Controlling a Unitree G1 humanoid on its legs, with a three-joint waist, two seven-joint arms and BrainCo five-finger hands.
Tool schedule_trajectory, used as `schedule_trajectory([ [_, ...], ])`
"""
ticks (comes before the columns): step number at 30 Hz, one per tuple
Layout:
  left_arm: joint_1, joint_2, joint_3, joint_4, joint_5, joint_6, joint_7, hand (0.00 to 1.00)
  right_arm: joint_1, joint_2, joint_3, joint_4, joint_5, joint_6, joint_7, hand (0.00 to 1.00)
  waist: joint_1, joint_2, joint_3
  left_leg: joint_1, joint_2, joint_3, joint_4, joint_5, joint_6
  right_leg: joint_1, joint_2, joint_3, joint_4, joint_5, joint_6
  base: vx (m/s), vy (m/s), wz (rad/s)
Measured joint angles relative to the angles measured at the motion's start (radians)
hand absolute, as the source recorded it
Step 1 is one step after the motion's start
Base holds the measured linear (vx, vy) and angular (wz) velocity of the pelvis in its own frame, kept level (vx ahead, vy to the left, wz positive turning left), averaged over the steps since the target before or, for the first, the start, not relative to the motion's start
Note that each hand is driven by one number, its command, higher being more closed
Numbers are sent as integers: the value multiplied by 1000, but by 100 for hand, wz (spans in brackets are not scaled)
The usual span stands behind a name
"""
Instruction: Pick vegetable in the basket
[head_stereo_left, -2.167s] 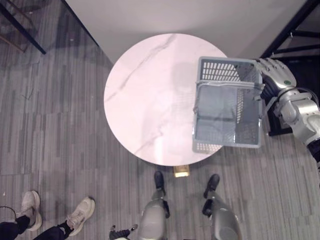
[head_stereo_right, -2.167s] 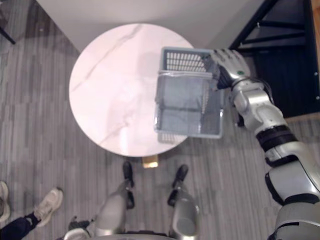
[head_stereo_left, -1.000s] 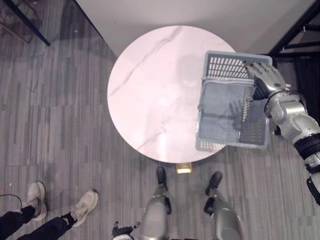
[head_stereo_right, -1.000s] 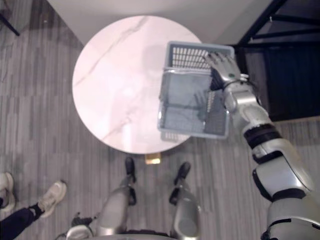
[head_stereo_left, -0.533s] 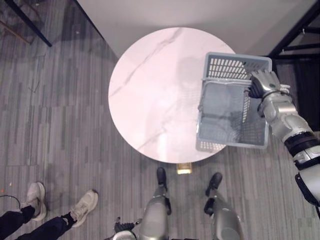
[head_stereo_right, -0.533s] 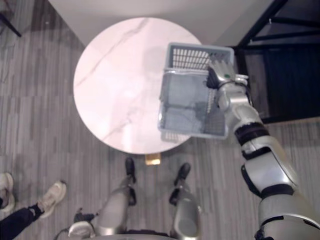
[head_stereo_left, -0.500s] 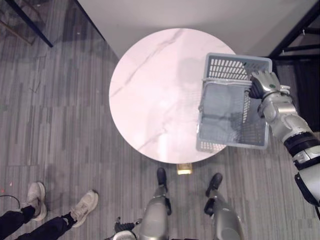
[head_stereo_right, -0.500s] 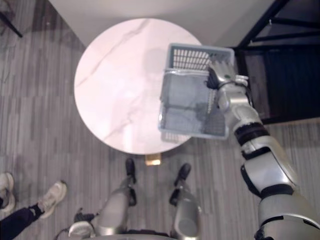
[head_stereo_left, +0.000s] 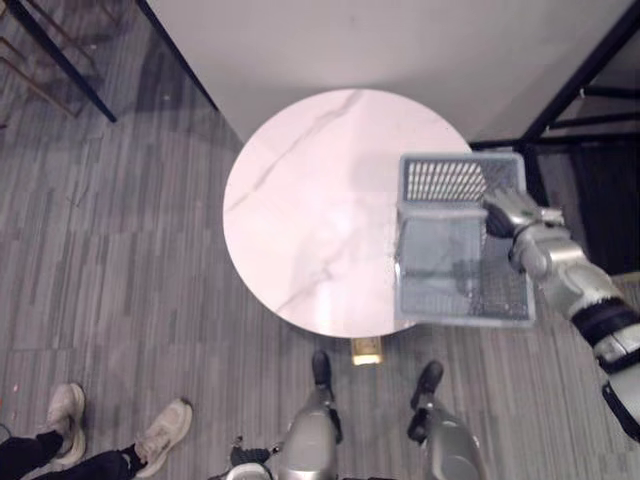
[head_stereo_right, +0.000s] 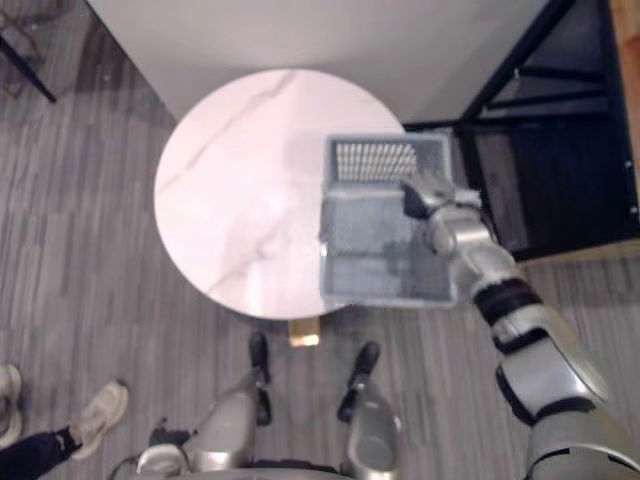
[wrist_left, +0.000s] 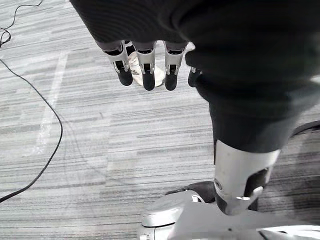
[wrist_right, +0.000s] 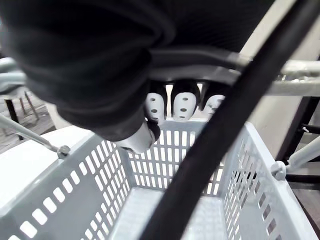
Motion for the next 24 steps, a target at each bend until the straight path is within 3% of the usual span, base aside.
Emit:
schedule_trajectory([
  [2, 4, 2, 15, 1, 31, 5, -15, 0, 70, -20, 8, -68, -1, -20, 24, 100, -9, -14, -10, 19, 0, 1, 0, -1, -1, 18, 0, 1, -2, 0, 0, -6, 5, -2],
  [7, 57, 12, 47, 8, 42, 27, -30, 0, 287, -115, -9, -273, 1, -61, 45, 100, -30, -51, -116, 55, 3, 29, -1, -10, -10, 45, 8, 32, -26, 3, 6, 2, 4, -14],
  [10, 88, 16, 54, 19, 73, 37, -41, 0, 393, -149, -64, -348, 2, -75, 44, 100, -51, -56, -175, 61, 6, 47, -1, -13, -13, 45, 14, 50, -41, 5, 12, 4, -2, -20],
  [24, 130, 0, 83, 71, 76, 47, -90, 0, 670, -142, -288, -426, 2, -88, 17, 100, -97, -14, -245, 93, 18, 97, -1, -31, -29, 58, 34, 116, -73, 12, 29, 6, -3, -12],
])
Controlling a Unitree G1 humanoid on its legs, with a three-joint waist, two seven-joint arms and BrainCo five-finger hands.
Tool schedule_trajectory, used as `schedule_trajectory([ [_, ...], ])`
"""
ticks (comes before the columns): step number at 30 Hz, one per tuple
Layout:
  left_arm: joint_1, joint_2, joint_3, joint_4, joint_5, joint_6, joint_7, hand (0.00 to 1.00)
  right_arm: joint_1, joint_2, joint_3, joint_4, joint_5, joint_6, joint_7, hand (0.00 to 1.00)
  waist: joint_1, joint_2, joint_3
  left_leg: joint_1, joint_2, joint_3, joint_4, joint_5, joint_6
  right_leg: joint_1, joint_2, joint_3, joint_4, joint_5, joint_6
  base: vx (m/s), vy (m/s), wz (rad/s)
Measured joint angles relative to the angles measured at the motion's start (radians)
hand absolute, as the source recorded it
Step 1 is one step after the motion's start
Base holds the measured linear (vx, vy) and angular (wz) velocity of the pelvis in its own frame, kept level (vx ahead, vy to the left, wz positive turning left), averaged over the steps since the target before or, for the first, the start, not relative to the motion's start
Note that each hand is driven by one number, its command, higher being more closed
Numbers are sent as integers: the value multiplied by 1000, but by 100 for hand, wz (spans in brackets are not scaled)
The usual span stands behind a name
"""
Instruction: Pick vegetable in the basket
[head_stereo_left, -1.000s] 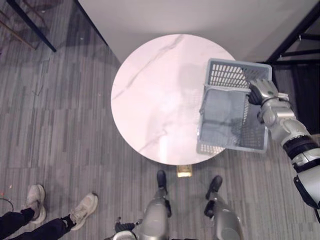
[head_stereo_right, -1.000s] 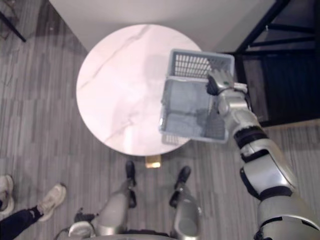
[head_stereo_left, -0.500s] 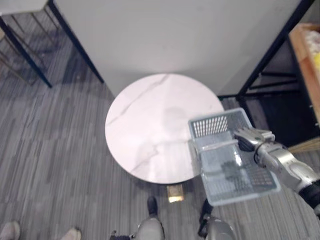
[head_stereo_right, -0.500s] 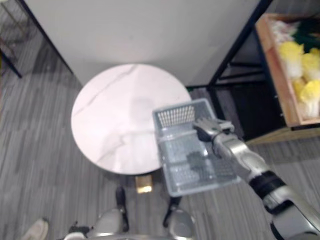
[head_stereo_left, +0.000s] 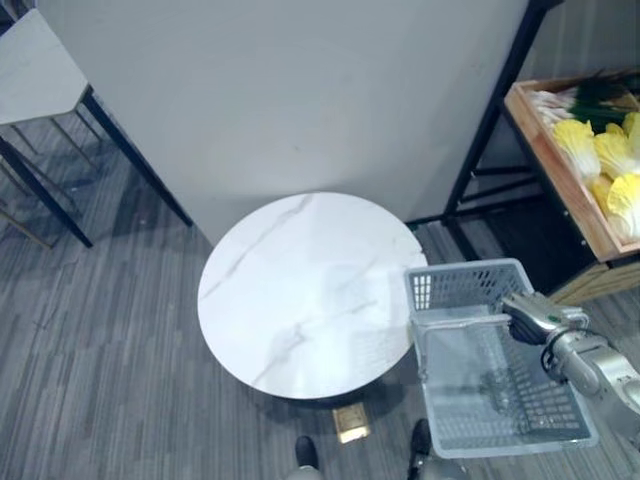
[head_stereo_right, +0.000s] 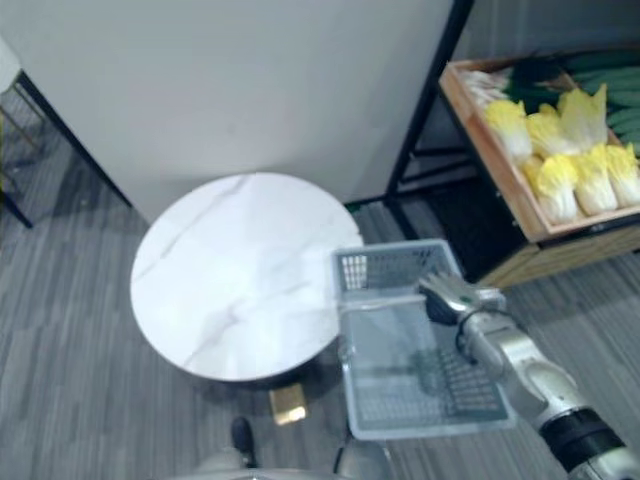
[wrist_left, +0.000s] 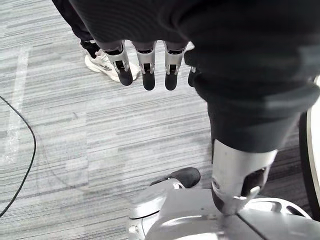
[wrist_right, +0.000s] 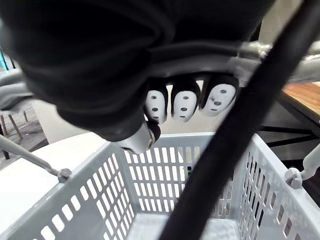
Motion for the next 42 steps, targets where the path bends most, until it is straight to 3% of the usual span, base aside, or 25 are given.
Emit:
schedule_trajectory([
  [3, 18, 0, 1, 2, 24, 0, -6, 0, 29, 36, -69, -1, 0, 1, -20, 100, -2, 0, -5, 18, 4, 35, 38, -36, -2, 1, -2, 37, 17, -4, -4, 56, 15, -30],
  [7, 18, 1, -28, 4, 31, 7, -7, 0, 95, 85, -181, -10, 0, 17, -44, 100, -15, -5, 2, -19, 33, 71, 247, -162, 8, -56, -16, 99, 165, -61, -7, 38, 43, -40],
  [8, 12, 7, -40, 5, 31, 14, -7, 0, 107, 104, -218, -30, -4, 30, -50, 100, -30, -5, 5, -43, 41, 89, 314, -201, 12, -79, -18, 124, 190, -65, -4, -22, 106, -64],
  [11, -3, 27, -56, 3, 39, 14, -5, 0, 111, 143, -281, -56, -9, 58, -89, 100, -56, -6, 8, -111, 62, 176, 469, -301, 39, -147, -18, 218, 176, -24, 27, -93, 160, -87],
  [12, -9, 49, -65, -6, 38, 14, -9, 0, 127, 166, -296, -86, -13, 80, -90, 100, -58, -27, 13, -136, 45, 204, 522, -335, 69, -170, -29, 256, 127, -26, 30, -193, 208, -104],
  [13, -10, 53, -72, -7, 39, 13, -9, 0, 129, 180, -299, -89, -21, 86, -92, 100, -57, -29, 12, -136, 34, 210, 500, -346, 88, -161, -41, 233, 79, -30, 23, -209, 231, -135],
  [14, -30, 45, -71, 0, 42, 14, -7, 0, 122, 202, -297, -89, -31, 94, -92, 100, -53, -4, 24, -117, 61, 294, 456, -334, 126, -170, -68, 86, 103, -80, -88, -227, 277, -145],
  [15, -45, 44, -70, -2, 52, 13, -5, 0, 112, 207, -291, -87, -35, 94, -92, 100, -55, 8, 46, -100, 84, 346, 438, -322, 129, -211, -91, -58, 309, -103, -152, -156, 274, -142],
  [18, -44, 62, -80, -3, 67, 15, -5, 0, 68, 206, -257, -63, -40, 88, -101, 100, -35, -14, 51, -28, 94, 507, 383, -303, 145, -132, -154, -245, 563, -141, -190, -32, 209, -150],
  [21, -46, 71, -79, -4, 64, 14, -5, 0, -13, 200, -220, -10, -40, 83, -107, 100, 1, -36, 37, -10, 112, 645, 390, -303, 145, -57, -188, -254, 587, -165, -168, -31, 29, -155],
  [23, -48, 73, -76, -4, 60, 14, -5, 0, -37, 200, -192, -2, -40, 81, -107, 100, 3, -37, 37, -16, 138, 691, 433, -303, 145, -11, -192, -227, 519, -160, -107, -13, -151, -116],
  [24, -48, 74, -69, -4, 58, 14, -6, 0, -39, 201, -179, -2, -41, 79, -107, 100, 4, -36, 36, -24, 161, 707, 471, -303, 145, 13, -173, -230, 425, -179, -31, -7, -283, -101],
  [25, -48, 69, -63, -1, 58, 14, -5, 0, -41, 201, -172, -2, -40, 78, -108, 100, 9, -26, 36, -27, 186, 733, 503, -303, 145, 37, -142, -238, 335, -193, -9, -20, -300, -110],
  [27, -48, 51, -34, 6, 57, 14, 3, 0, -41, 200, -160, -1, -40, 81, -109, 100, 21, 2, 28, -27, 224, 773, 524, -294, 129, 58, -83, -229, 208, -189, -3, -40, -292, -96],
  [28, -49, 36, -28, 15, 58, 16, 12, 0, -33, 200, -151, 1, -40, 84, -108, 100, 6, 23, 25, -27, 253, 778, 535, -283, 118, 75, -47, -228, 152, -175, -4, -41, -272, -56],
  [32, -29, 36, -16, 13, 58, 20, 23, 0, 22, 198, -151, 1, -40, 94, -108, 100, -7, 51, 18, -6, 347, 733, 649, -214, 107, 127, 17, -212, 103, -155, -32, -33, -192, -33],
  [34, -12, 26, -7, 12, 58, 19, 30, 0, 16, 202, -144, 1, -40, 89, -109, 100, 5, 38, 27, -36, 358, 553, 744, -144, 113, 146, 12, -142, 94, -142, -51, -52, -110, -95],
  [35, 1, 16, 0, 15, 58, 15, 28, 0, 2, 204, -141, 4, -39, 87, -115, 100, 14, 26, 32, -87, 282, 348, 737, -209, 63, 135, -13, -80, 99, -142, -51, -48, 51, -142],
  [36, 18, -2, 0, 13, 58, 5, 18, 0, -29, 209, -123, 14, -38, 86, -118, 100, 22, 29, 31, -109, 192, 175, 662, -257, 41, 103, -27, -10, 108, -140, -48, -57, 119, -149],
  [38, 34, -28, 0, 14, 57, -3, 10, 0, -51, 212, -82, 46, -26, 79, -118, 100, 27, 53, 27, -103, 99, -1, 490, -258, 26, 70, -10, 73, 109, -121, -35, -27, 248, -151],
  [40, 33, -36, 1, 10, 57, -13, -5, 0, -50, 227, -40, 47, -18, 74, -115, 100, 32, 63, 19, -58, 62, -98, 356, -300, -20, 36, 15, 134, 75, -90, -9, 1, 221, -111],
  [42, 14, -27, 1, 5, 57, -20, -10, 0, -50, 235, -30, 48, -17, 69, -110, 100, 33, 33, 34, -68, 52, -73, 353, -301, -21, 31, -2, 121, 39, -61, -4, -30, 109, -43],
])
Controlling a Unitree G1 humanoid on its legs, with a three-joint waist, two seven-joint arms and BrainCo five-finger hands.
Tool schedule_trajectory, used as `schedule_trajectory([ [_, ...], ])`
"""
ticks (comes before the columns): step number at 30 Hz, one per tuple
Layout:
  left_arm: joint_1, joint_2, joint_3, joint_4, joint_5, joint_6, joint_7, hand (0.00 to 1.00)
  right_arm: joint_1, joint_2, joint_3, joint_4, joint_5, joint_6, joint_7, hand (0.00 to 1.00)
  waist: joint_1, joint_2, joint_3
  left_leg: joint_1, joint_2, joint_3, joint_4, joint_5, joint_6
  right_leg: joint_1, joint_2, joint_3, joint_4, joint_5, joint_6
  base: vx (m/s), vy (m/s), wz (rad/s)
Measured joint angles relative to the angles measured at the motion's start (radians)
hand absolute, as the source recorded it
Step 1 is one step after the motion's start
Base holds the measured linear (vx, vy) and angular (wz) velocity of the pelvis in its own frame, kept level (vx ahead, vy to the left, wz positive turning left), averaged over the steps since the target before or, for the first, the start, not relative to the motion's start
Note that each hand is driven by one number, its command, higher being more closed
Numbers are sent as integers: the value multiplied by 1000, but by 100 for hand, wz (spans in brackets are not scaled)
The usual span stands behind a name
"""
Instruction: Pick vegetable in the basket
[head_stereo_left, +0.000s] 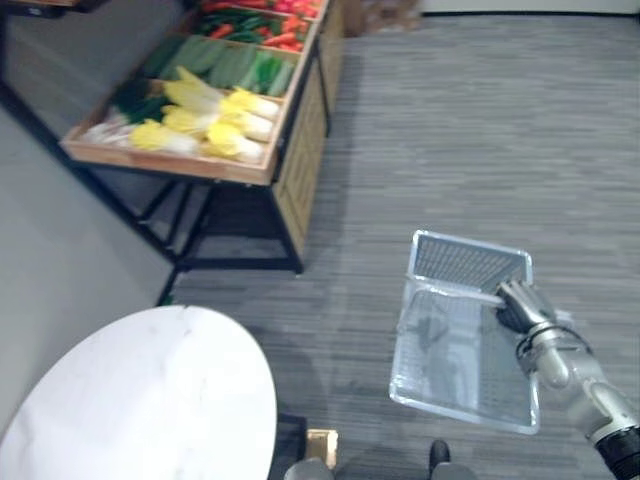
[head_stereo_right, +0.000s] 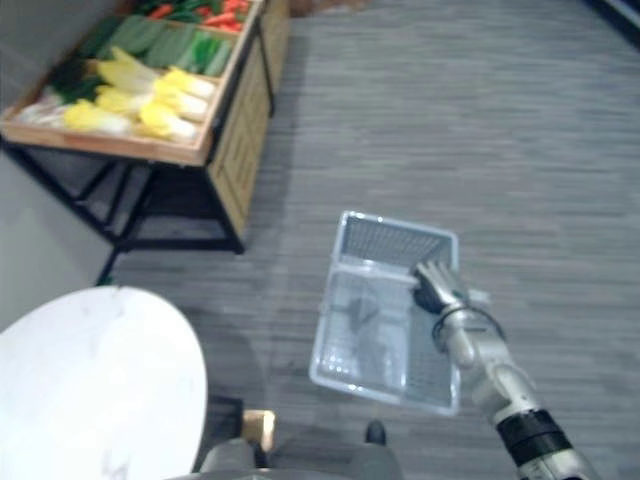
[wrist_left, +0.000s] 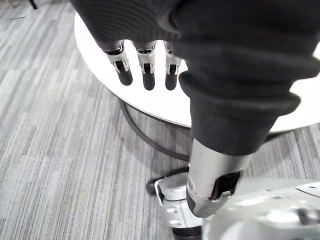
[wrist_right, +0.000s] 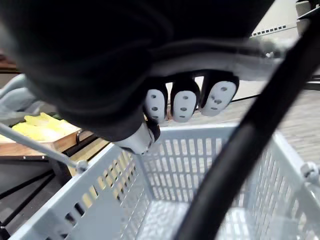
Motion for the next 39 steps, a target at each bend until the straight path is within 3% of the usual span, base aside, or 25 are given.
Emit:
schedule_trajectory([
  [2, 0, 15, 1, 1, 0, -3, -2, 0, -2, -2, 0, 0, 0, -2, 0, 100, 5, -6, -2, 0, -12, 12, 9, -2, 2, 2, -4, 6, -20, 28, 8, -48, 80, -27],
  [6, 0, 11, -1, -1, 2, -3, -5, 0, 3, -12, -1, 5, 21, -4, 1, 100, 0, 21, -2, 1, -14, 14, 4, 2, 6, 0, -2, 9, -37, 37, 14, -39, 14, -7],
  [9, -7, 6, -28, -1, 2, -1, -6, 0, 26, -12, -11, 24, 28, -3, 3, 100, -9, 23, -2, 5, -36, 12, -26, 13, 14, -7, -16, 16, -40, 34, 24, -7, 16, -3],
  [14, -32, 16, -73, -1, 2, 0, -6, 0, 68, -4, -41, 41, 18, 13, 7, 100, -5, 4, 8, 30, -67, 73, -35, -9, 36, -175, -46, 75, 244, -22, 16, 0, 80, -35],
  [17, -30, 32, -100, 7, 2, 6, -5, 0, 72, 22, -67, 70, 6, 25, 6, 100, -27, -5, 20, 125, -84, 111, -91, -14, 55, -245, -71, 58, 443, -2, -33, 23, 94, -42],
  [20, -43, 46, -121, 0, 3, 8, -4, 0, 71, 59, -111, 74, -4, 37, 0, 100, -43, -8, 31, 151, -91, 131, -140, -5, 76, -263, -91, 1, 410, 6, -45, 53, 55, -19],
  [23, -75, 61, -122, -13, 5, 8, -5, 0, 58, 72, -143, 94, -4, 41, -3, 100, -41, -19, 56, 150, -78, 133, -155, -6, 65, -281, -86, -34, 245, 13, -38, 110, -33, -1],
  [25, -72, 62, -122, -26, 8, 10, -5, 0, 47, 73, -152, 111, -12, 49, -5, 100, -42, -14, 62, 175, -60, 128, -153, -18, 15, -293, -91, -56, 128, 32, -19, 285, -184, 14],
  [26, -69, 65, -122, -28, 8, 10, -5, 0, 50, 75, -152, 111, -13, 52, -5, 100, -43, -19, 61, 187, -61, 120, -154, -24, -1, -289, -100, -61, 119, 36, -20, 306, -217, 36],
  [27, -68, 70, -122, -28, 9, 11, -5, 0, 55, 79, -155, 111, -14, 57, -5, 100, -47, -28, 60, 204, -60, 101, -153, -34, -24, -285, -111, -69, 135, 84, -40, 354, -268, 46],
  [28, -70, 39, -119, -30, 9, 12, -5, 0, 48, 75, -172, 111, -22, 74, -5, 100, -60, 37, 48, 198, 1, 70, -148, -33, -42, -316, -78, -108, 229, 71, -42, 371, -278, 39],
  [30, -72, 28, -118, -32, 11, 8, -1, 0, 32, 72, -173, 109, -22, 77, -5, 100, -58, 63, 47, 180, 41, 29, -114, -12, -56, -337, -54, -127, 292, 10, -59, 373, -325, 9],
  [31, -72, 31, -116, -27, 12, 10, 1, 0, 28, 73, -176, 109, -20, 77, -6, 100, -57, 71, 46, 147, 71, -24, -26, 28, -52, -339, -42, -140, 358, -54, -76, 366, -376, 9],
  [32, -72, 32, -115, -27, 12, 10, 1, 0, 30, 73, -180, 109, -19, 77, -6, 100, -59, 71, 47, 127, 83, -42, 30, 47, -48, -328, -43, -149, 376, -79, -77, 422, -446, 30],
  [33, -72, 35, -110, -28, 11, 9, 3, 0, 34, 73, -188, 109, -13, 78, -6, 100, -60, 69, 48, 84, 99, -70, 157, 107, -30, -291, -49, -167, 402, -121, -82, 325, -340, 41],
  [34, -72, 38, -109, -32, 11, 8, 6, 0, 39, 69, -198, 108, -11, 79, -8, 100, -60, 65, 50, 21, 117, -88, 302, 236, 20, -230, -58, -190, 406, -154, -88, 305, -311, 36],
  [36, -74, 43, -109, -34, 10, 6, 6, 0, 51, 63, -212, 107, -8, 79, -15, 100, -52, 53, 56, -26, 126, -84, 419, 304, 56, -168, -69, -202, 381, -187, -100, 263, -203, 25],
  [37, -74, 42, -110, -34, 10, 5, 5, 0, 56, 61, -220, 107, -5, 82, -18, 100, -52, 55, 56, -54, 124, -82, 468, 284, 64, -146, -71, -209, 374, -202, -105, 280, -166, 30],
  [39, -71, 25, -112, -28, 8, 5, 2, 0, 80, 61, -238, 107, 1, 86, -19, 100, -39, 54, 57, -157, 78, -84, 565, 174, 80, -59, -66, -237, 326, -237, -123, 248, -97, 29],
])
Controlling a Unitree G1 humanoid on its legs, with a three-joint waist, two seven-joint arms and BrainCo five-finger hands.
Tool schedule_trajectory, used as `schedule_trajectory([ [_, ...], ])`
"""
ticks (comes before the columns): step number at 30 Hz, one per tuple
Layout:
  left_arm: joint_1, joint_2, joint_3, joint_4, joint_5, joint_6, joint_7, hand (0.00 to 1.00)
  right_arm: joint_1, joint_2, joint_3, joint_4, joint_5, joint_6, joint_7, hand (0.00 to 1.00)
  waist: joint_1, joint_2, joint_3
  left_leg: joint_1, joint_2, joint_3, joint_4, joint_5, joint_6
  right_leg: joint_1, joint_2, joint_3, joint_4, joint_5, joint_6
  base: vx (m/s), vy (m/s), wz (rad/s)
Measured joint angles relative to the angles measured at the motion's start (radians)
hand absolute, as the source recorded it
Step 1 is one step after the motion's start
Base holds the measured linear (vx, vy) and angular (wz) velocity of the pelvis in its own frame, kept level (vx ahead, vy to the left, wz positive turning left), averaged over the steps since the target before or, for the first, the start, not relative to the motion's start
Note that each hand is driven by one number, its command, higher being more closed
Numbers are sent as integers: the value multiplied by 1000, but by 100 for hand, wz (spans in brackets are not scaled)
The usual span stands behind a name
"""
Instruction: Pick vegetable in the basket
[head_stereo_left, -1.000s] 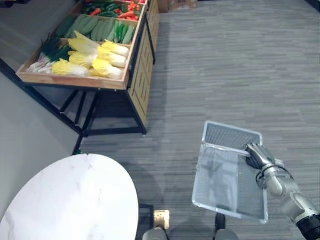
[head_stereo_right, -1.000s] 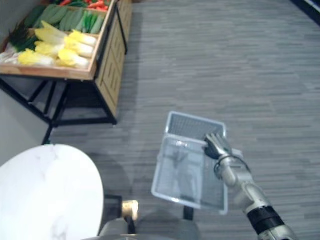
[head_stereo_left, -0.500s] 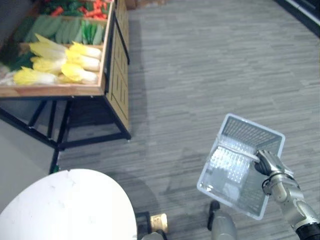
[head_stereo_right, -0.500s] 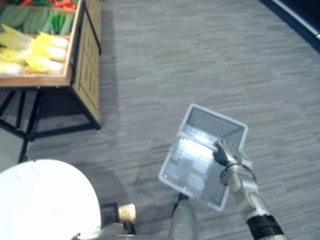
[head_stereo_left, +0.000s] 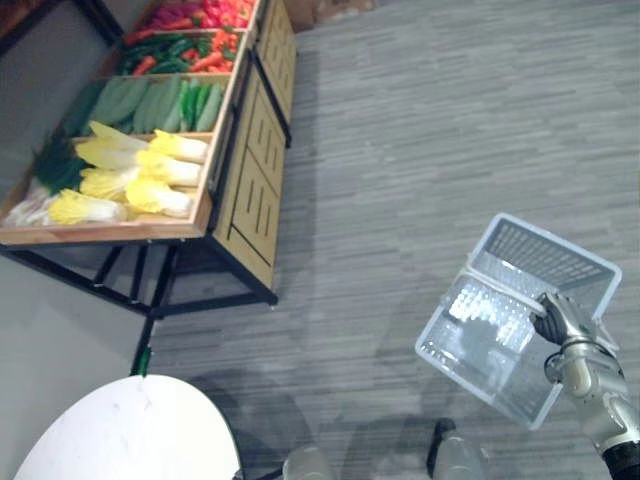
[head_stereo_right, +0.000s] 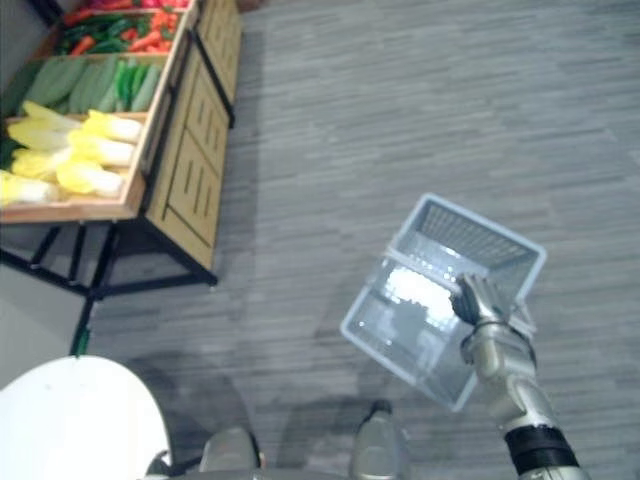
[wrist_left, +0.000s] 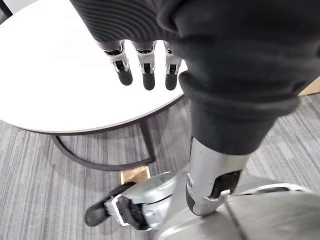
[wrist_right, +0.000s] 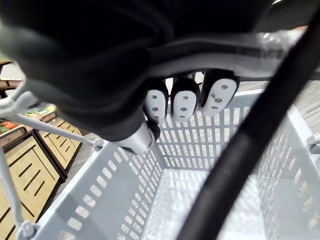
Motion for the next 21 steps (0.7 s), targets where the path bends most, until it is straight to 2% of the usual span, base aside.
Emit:
schedule_trajectory([
  [2, 10, -12, -3, 2, 0, 2, -6, 0, 5, 1, -1, 0, 0, 0, 0, 100, 15, -5, 3, -61, -48, 20, -46, -40, 0, 47, 5, -15, -26, -10, 5, 231, 6, 8],
  [4, 28, -20, -3, 0, 0, 7, -9, 0, 5, 1, -2, -1, 0, 0, 0, 100, 33, -8, 3, -94, -84, 66, -197, -40, -2, 71, 4, -13, -37, -14, 18, 240, 83, -11],
  [5, 37, -21, 2, -2, 0, 7, -9, 0, 5, 3, -1, -1, 0, 0, 0, 100, 34, -8, 2, -96, -115, 73, -354, -24, -8, 82, -2, -14, -43, -13, 46, 328, 197, -9],
  [7, 49, -31, 6, -1, 0, 7, -9, 0, 4, 12, 0, 1, 0, 0, -2, 100, 33, 10, -4, -92, -164, 42, -682, 73, -22, 99, -12, -8, -64, -21, 93, 349, 248, -10],
  [8, 52, -35, 6, -1, 0, 7, -9, 0, 4, 13, 2, 3, 0, 0, -2, 100, 34, 17, -8, -92, -167, 25, -739, 95, -25, 104, -12, -4, -71, -24, 103, 329, 280, -15],
  [9, 59, -44, 5, -2, 1, 7, -9, 0, 4, 12, 9, 5, 0, 0, -2, 100, 36, 37, -15, -89, -158, -3, -797, 99, -34, 126, -9, 3, -86, -30, 140, 348, 306, -15],
  [10, 63, -47, 6, 0, 1, 7, -9, 0, 4, 16, 12, 8, -1, 1, -2, 100, 36, 48, -18, -82, -152, 9, -794, 139, -33, 146, -11, 7, -94, -36, 160, 307, 273, -13],
  [11, 63, -43, 6, 0, 3, 7, -8, 0, 4, 29, 24, 23, -1, 1, -2, 100, 42, 40, -19, -73, -166, 35, -761, 176, -10, 183, -30, 19, -121, -37, 171, 339, 254, -21],
  [12, 64, -35, 5, -12, 4, 4, -9, 0, 4, 44, 57, 36, 0, 0, 0, 100, 59, -1, -18, -74, -192, 74, -689, 127, 28, 223, -56, 42, -174, -23, 174, 496, 291, -33],
  [13, 64, -14, 23, -12, 5, 5, -9, 0, -9, 55, 88, 34, -2, -10, 4, 100, 74, -18, -20, -95, -204, 95, -582, 39, 47, 247, -78, 73, -213, 38, 194, 478, 268, -38],
  [15, 65, -17, 33, -10, 5, 7, -9, 0, -20, 65, 103, 34, -3, -18, 8, 100, 82, -23, -22, -90, -208, 112, -531, -12, 53, 251, -99, 109, -194, 71, 212, 358, 240, -30],
  [16, 68, -21, 28, -5, 5, 7, -10, 0, -16, 91, 111, 35, -3, -28, 11, 100, 85, -47, -15, -36, -238, 131, -528, -58, 72, 211, -148, 151, -36, 97, 233, 355, 266, -22],
  [18, 78, -15, 13, -4, 8, 8, -14, 0, -11, 121, 109, 36, -10, -29, 11, 100, 83, -57, -19, 11, -258, 140, -544, -83, 82, 119, -185, 210, 174, 145, 225, 380, 271, -3],
  [19, 80, 10, -31, -5, 10, 13, -19, 0, 13, 163, 107, 36, -13, -26, 5, 100, 66, -64, -25, 100, -290, 126, -587, -109, 111, -42, -205, 332, 507, 347, 134, 546, 297, 50],
  [20, 72, 33, -52, -11, 10, 15, -19, 0, 11, 175, 82, 32, -15, -29, 1, 100, 54, -87, -19, 153, -307, 86, -595, -119, 139, -117, -159, 399, 713, 273, 131, 566, 260, 75],
  [21, 67, 40, -57, -12, 10, 13, -19, 0, 19, 175, 74, 32, -16, -29, 1, 100, 49, -92, -15, 178, -309, 71, -600, -122, 144, -131, -144, 393, 760, 237, 122, 455, 100, 94],
])
